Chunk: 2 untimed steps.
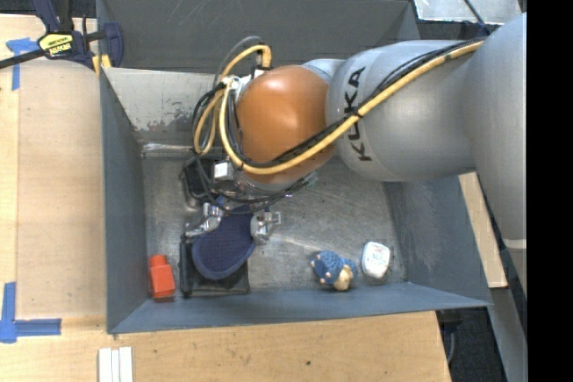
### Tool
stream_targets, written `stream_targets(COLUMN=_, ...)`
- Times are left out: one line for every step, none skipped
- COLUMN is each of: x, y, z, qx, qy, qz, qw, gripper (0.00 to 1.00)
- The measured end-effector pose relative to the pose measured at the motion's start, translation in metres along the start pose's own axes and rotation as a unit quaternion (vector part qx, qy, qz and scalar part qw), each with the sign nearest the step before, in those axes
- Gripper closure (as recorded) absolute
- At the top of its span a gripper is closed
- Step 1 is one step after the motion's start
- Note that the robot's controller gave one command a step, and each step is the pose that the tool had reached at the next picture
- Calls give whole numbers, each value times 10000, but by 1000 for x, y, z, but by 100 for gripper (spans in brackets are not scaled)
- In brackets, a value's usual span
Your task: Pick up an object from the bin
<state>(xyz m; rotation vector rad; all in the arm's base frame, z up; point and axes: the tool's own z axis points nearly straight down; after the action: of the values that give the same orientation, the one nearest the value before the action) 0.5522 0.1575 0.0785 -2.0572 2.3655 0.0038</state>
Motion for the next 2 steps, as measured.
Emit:
stream_targets(x=0, y=-1, z=-2, qx=-4, qy=11, qz=8, qw=10000, gripper=100)
stream_targets(x=0, y=-2, z=-35, qx=8, qy=20, qz=29, qw=10000, gripper=100)
